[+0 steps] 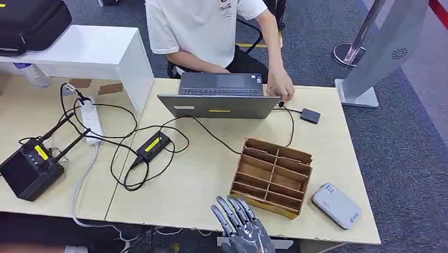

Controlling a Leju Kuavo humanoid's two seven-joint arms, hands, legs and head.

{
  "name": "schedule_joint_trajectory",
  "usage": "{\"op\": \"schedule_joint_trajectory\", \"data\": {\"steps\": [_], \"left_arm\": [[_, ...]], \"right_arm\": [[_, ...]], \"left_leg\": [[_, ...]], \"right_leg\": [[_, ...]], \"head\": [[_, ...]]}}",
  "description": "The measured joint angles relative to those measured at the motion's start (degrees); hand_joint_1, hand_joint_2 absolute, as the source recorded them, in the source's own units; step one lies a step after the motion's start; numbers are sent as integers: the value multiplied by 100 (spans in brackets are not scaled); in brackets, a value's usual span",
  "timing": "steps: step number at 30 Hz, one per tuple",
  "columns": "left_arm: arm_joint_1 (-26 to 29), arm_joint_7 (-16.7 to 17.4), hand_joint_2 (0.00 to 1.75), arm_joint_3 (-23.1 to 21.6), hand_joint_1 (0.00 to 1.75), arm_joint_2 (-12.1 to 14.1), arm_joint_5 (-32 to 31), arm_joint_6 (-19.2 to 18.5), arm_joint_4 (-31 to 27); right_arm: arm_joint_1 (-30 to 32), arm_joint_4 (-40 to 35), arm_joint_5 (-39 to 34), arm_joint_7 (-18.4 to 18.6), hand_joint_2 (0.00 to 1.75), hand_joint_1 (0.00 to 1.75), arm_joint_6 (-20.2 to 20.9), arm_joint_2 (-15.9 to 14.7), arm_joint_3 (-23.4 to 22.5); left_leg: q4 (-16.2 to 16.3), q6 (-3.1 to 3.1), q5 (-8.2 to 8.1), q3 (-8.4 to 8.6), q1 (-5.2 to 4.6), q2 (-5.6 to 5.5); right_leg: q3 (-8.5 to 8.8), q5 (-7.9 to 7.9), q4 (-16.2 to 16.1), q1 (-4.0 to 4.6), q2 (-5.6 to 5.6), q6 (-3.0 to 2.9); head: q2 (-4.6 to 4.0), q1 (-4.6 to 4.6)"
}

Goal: Pass the card to the sensor for recognition and then transmit it.

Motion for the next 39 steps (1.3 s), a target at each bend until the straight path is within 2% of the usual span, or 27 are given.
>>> {"op": "schedule_joint_trajectory", "data": {"steps": [7,14,24,39], "left_arm": [[-81,112,175,61,0,-85,-186,13,0],[-108,175,175,76,0,-135,-256,-4,0],[-148,295,175,79,0,-149,-452,-61,0],[-149,330,175,155,0,-151,-555,-79,0]], "right_arm": [[-320,166,147,177,175,0,-2,284,-9],[-533,343,177,212,175,0,-2,426,-54],[-700,673,413,446,175,0,-2,522,-361],[-747,900,400,439,175,0,-2,522,-793]], "left_leg": [[0,0,0,-1,-1,0],[0,0,0,-1,0,0],[1,0,0,-1,-1,-1],[1,0,0,-1,-1,-1]], "right_leg": [[0,2,-1,-1,0,-1],[-1,2,-1,0,0,-1],[0,2,-1,-1,-1,-1],[-1,2,-1,-1,-1,-1]], "head": [[0,2],[0,2],[0,2],[0,2]]}}
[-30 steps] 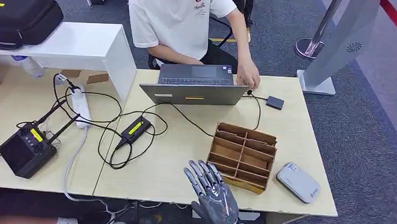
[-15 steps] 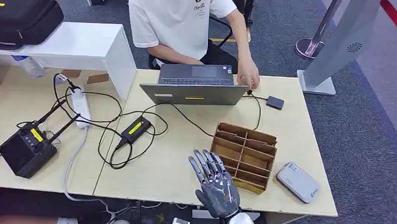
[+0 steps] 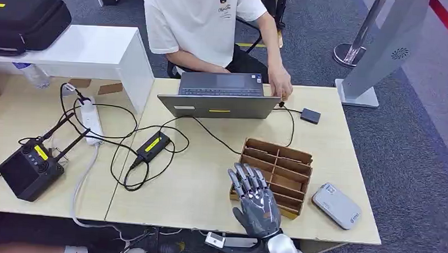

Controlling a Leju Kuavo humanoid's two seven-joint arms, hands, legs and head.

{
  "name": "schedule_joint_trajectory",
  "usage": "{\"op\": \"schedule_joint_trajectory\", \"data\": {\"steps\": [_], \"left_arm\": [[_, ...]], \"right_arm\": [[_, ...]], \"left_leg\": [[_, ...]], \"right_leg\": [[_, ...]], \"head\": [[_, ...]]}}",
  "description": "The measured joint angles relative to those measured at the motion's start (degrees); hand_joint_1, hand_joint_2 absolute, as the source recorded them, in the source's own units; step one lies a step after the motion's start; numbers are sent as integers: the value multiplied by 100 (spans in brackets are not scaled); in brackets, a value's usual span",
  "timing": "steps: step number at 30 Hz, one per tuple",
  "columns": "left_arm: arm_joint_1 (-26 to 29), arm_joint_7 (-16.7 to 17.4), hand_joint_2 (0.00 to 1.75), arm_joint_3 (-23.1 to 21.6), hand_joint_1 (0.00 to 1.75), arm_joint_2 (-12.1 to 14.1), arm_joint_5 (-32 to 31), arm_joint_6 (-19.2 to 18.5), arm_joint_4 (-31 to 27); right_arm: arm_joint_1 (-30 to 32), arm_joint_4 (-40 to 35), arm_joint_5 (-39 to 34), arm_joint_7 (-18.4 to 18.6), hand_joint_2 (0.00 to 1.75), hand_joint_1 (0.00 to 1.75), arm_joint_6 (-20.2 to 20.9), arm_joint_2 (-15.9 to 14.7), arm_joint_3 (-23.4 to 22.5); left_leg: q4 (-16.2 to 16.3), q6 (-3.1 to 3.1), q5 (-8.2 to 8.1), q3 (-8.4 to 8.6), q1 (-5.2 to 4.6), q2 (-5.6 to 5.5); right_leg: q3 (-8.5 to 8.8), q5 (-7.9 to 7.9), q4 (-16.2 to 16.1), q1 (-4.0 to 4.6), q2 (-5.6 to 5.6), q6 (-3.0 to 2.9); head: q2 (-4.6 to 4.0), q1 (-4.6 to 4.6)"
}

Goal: Pass the card to the sensor for recognition and then transmit it.

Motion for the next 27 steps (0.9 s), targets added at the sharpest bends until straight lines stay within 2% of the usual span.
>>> {"op": "schedule_joint_trajectory", "data": {"steps": [27], "left_arm": [[7,13,175,173,0,18,-96,-94,0]], "right_arm": [[101,76,103,98,175,0,0,-79,-507]], "left_leg": [[0,0,0,0,0,0]], "right_leg": [[-1,0,0,0,1,0]], "head": [[0,0]]}}
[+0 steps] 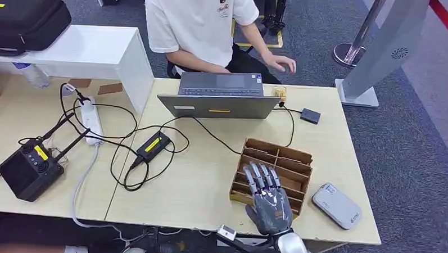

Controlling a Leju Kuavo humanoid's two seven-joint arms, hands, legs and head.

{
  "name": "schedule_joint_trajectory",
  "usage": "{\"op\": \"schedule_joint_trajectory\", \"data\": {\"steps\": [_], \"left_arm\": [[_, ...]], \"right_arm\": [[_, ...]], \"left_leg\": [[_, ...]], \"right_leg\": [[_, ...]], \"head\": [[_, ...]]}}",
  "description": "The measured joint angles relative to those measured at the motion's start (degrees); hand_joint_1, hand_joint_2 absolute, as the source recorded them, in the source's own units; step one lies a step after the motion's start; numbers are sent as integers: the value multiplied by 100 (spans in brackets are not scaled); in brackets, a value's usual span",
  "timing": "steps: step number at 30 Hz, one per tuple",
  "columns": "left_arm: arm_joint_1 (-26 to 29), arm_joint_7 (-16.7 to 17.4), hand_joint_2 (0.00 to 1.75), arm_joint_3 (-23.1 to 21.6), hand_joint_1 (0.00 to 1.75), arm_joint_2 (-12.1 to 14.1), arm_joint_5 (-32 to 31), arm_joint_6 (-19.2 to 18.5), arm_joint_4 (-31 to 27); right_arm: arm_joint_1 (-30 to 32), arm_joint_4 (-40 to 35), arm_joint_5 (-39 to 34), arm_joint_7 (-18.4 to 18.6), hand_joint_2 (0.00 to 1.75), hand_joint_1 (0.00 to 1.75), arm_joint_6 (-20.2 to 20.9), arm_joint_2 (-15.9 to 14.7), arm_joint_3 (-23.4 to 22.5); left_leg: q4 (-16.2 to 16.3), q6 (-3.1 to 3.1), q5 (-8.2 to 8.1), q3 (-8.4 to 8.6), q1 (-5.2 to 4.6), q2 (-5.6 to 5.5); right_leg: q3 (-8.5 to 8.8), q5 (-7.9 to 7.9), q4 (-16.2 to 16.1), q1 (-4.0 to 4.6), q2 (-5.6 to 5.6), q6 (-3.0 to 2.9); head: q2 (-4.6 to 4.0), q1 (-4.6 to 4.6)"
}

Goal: Pass the card to the sensor for recognition and then transmit it.

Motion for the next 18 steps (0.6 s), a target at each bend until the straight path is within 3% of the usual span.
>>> {"op": "schedule_joint_trajectory", "data": {"steps": [12,13,14,18], "left_arm": [[17,-9,175,107,0,46,-59,-18,0],[20,-9,175,120,0,46,-63,-24,0],[20,-9,175,136,0,46,-66,-24,0],[23,-9,175,149,0,48,-85,-26,0]], "right_arm": [[133,-35,-59,-61,175,0,-2,-70,-186],[138,-35,-88,-66,175,49,-2,-70,-190],[143,-35,-112,-79,175,175,0,-70,-197],[156,-35,-216,-208,175,175,-2,-70,-236]], "left_leg": [[0,0,0,0,0,0],[0,0,0,0,0,0],[0,0,0,0,0,0],[0,0,0,0,0,0]], "right_leg": [[0,0,0,0,0,0],[0,0,0,0,0,0],[0,0,0,0,0,0],[0,0,0,0,0,0]], "head": [[0,0],[0,-2],[0,0],[0,0]]}}
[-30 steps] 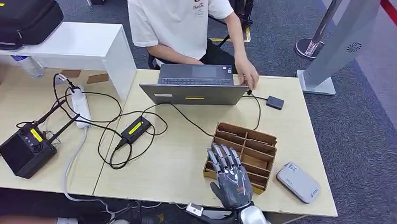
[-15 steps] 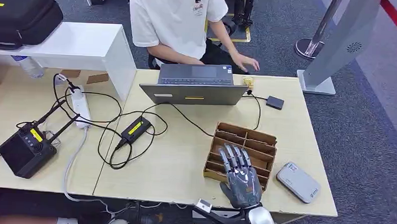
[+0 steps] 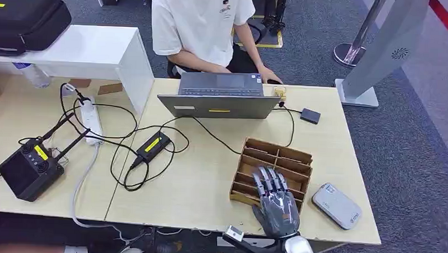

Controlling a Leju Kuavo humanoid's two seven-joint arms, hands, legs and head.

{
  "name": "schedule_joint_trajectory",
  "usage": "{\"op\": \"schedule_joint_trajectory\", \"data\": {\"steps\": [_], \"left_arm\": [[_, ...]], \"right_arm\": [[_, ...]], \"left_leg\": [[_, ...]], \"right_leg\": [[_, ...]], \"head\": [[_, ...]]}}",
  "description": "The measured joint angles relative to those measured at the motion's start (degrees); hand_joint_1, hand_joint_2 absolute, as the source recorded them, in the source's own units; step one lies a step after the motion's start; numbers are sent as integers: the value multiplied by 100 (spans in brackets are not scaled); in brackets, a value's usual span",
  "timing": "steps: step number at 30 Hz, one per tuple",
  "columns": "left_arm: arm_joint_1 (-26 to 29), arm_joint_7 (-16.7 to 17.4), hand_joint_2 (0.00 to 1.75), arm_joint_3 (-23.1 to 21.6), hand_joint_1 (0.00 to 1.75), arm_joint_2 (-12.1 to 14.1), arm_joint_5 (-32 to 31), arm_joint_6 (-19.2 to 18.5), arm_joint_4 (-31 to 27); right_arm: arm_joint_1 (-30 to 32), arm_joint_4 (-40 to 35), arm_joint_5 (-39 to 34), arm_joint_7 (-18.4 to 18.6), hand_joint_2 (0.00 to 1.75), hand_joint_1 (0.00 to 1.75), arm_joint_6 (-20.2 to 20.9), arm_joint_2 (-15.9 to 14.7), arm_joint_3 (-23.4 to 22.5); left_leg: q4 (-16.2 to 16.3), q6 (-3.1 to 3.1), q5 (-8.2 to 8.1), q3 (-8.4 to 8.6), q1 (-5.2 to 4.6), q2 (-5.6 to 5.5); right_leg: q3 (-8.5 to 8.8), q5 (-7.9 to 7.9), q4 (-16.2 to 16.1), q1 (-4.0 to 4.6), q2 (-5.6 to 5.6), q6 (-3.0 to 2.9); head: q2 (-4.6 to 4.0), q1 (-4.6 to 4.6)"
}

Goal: Pass the card to the sensor for recognition and then transmit it.

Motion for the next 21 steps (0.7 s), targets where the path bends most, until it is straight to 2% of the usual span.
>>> {"op": "schedule_joint_trajectory", "data": {"steps": [21], "left_arm": [[5,-94,175,35,0,-7,-184,83,0]], "right_arm": [[19,68,-227,-468,175,175,-15,4,-302]], "left_leg": [[0,0,0,0,0,-1]], "right_leg": [[0,0,0,0,-1,0]], "head": [[0,0]]}}
